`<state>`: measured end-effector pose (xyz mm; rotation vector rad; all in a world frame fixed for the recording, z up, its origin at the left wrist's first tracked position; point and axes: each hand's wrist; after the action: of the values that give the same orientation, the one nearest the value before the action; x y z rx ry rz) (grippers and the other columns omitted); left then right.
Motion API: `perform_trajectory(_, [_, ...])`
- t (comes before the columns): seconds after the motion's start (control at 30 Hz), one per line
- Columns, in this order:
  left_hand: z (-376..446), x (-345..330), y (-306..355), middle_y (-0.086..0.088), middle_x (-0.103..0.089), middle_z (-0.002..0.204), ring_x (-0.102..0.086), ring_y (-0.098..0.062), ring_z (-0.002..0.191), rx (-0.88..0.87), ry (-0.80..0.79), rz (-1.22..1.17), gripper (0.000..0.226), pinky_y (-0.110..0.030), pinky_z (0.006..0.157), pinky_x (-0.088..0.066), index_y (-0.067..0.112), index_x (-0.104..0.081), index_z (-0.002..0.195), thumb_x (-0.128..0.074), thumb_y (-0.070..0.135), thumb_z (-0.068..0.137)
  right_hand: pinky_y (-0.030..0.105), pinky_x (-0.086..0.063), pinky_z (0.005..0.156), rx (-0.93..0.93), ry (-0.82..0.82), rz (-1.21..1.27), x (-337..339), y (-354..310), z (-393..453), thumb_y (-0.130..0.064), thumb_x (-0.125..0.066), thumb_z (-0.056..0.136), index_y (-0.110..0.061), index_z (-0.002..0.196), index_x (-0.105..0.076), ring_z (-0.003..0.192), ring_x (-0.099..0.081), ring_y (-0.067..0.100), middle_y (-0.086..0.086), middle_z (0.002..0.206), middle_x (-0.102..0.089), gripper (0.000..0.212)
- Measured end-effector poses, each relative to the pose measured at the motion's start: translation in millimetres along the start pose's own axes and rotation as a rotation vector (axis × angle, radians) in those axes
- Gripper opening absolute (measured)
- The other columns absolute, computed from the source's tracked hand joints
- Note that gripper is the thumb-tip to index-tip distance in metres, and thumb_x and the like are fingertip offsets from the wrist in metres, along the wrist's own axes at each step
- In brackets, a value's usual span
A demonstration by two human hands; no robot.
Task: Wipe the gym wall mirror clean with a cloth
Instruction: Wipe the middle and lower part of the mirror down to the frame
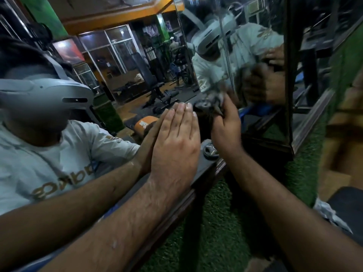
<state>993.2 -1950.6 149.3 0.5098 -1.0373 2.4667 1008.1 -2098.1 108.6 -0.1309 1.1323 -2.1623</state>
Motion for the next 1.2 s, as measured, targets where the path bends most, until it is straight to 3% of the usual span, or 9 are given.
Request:
perform_trajectory(0.13, [1.0,-5.6,5.9,-0.025,-0.034,0.158,-0.025,-0.039,0.151,0.005,0.001,-0.013,0.055,-0.05,0.126,-0.016,-0.005,-0.04,0.148,-0.033,0.012,0.096,0.035,-0.025,0.128,0.304,-0.129,-0.069,1.5,2.4,6.6,0.008,-0.049,0.088,-0.008,0.155,-0.045,0.158,-0.025,0.016,-0.002,0.164,-0.031,0.069])
perform_trajectory(0.27, [-3.6,-11.2,15.8,-0.025,-0.032,0.159,-0.024,-0.039,0.151,-0.009,-0.039,-0.024,0.058,-0.048,0.126,-0.012,-0.006,-0.038,0.149,-0.03,0.013,0.095,0.033,-0.022,0.13,0.063,0.02,-0.058,16.1,26.4,-1.0,0.002,-0.045,0.086,-0.025,0.155,-0.042,0.157,-0.027,0.015,0.006,0.166,-0.037,0.074])
perform_trajectory(0.33, [-2.1,-14.3,19.7,-0.025,-0.032,0.159,-0.024,-0.039,0.151,-0.016,-0.046,-0.025,0.058,-0.048,0.126,-0.015,-0.005,-0.039,0.149,-0.028,0.014,0.096,0.02,-0.025,0.125,-0.057,0.065,0.031,10.4,17.7,3.8,-0.003,-0.043,0.084,-0.017,0.153,-0.049,0.151,-0.034,0.006,0.0,0.159,-0.044,0.072])
perform_trajectory(0.4, [-1.5,-17.0,21.8,-0.025,-0.03,0.16,-0.022,-0.039,0.152,-0.006,-0.047,-0.03,0.057,-0.049,0.126,-0.015,-0.003,-0.039,0.15,-0.031,0.014,0.096,0.01,-0.028,0.118,-0.003,0.015,0.005,10.0,17.7,1.8,-0.001,-0.045,0.084,-0.007,0.151,-0.051,0.139,-0.039,-0.003,-0.002,0.146,-0.05,0.068])
perform_trajectory(0.53, [-11.9,-26.3,32.4,-0.025,-0.024,0.163,-0.016,-0.038,0.154,-0.005,-0.068,-0.046,0.06,-0.05,0.126,-0.012,-0.003,-0.032,0.153,-0.03,0.015,0.096,0.038,-0.023,0.13,0.099,-0.098,-0.157,41.9,61.4,-20.0,0.01,-0.047,0.088,-0.018,0.159,-0.041,0.159,-0.023,0.013,0.003,0.168,-0.034,0.077])
perform_trajectory(0.67, [-19.2,-33.1,44.1,-0.025,-0.03,0.16,-0.023,-0.036,0.152,-0.038,-0.084,-0.068,0.062,-0.048,0.126,-0.013,-0.003,-0.039,0.15,-0.025,0.018,0.094,0.031,-0.022,0.129,0.04,-0.093,-0.097,43.0,66.2,-25.6,0.01,-0.043,0.081,-0.017,0.155,-0.046,0.158,-0.026,0.015,0.005,0.166,-0.037,0.08])
perform_trajectory(0.8, [-23.7,-39.3,50.0,-0.024,-0.04,0.155,-0.032,-0.037,0.148,-0.042,-0.078,-0.096,0.055,-0.049,0.124,-0.022,-0.003,-0.048,0.144,-0.029,0.013,0.095,0.047,-0.028,0.128,0.163,-0.202,-0.317,64.1,87.4,-33.3,0.006,-0.048,0.082,-0.015,0.159,-0.042,0.159,-0.023,0.019,0.005,0.169,-0.031,0.079])
perform_trajectory(0.97, [-45.4,-49.5,63.8,-0.022,-0.054,0.145,-0.045,-0.036,0.141,-0.145,-0.123,-0.156,0.052,-0.049,0.119,-0.033,-0.001,-0.061,0.135,-0.028,0.014,0.097,0.04,-0.027,0.128,0.114,-0.201,-0.364,67.6,89.6,-36.6,-0.001,-0.049,0.078,-0.009,0.156,-0.045,0.157,-0.03,0.025,0.011,0.165,-0.038,0.078])
perform_trajectory(1.2, [-69.4,-55.7,65.7,-0.023,-0.042,0.154,-0.031,-0.038,0.148,-0.171,-0.205,-0.154,0.056,-0.049,0.124,-0.014,-0.004,-0.056,0.138,-0.028,0.015,0.093,0.035,-0.036,0.121,0.188,-0.32,-0.479,84.5,99.4,-60.1,0.0,-0.055,0.076,-0.014,0.149,-0.053,0.144,-0.048,0.032,0.011,0.151,-0.055,0.075])
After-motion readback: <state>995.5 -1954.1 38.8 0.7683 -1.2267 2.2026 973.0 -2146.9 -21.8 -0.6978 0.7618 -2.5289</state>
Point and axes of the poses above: each hand's wrist, its own z-axis towards the middle knuckle, its own x-axis out of the back of the hand, y = z × x
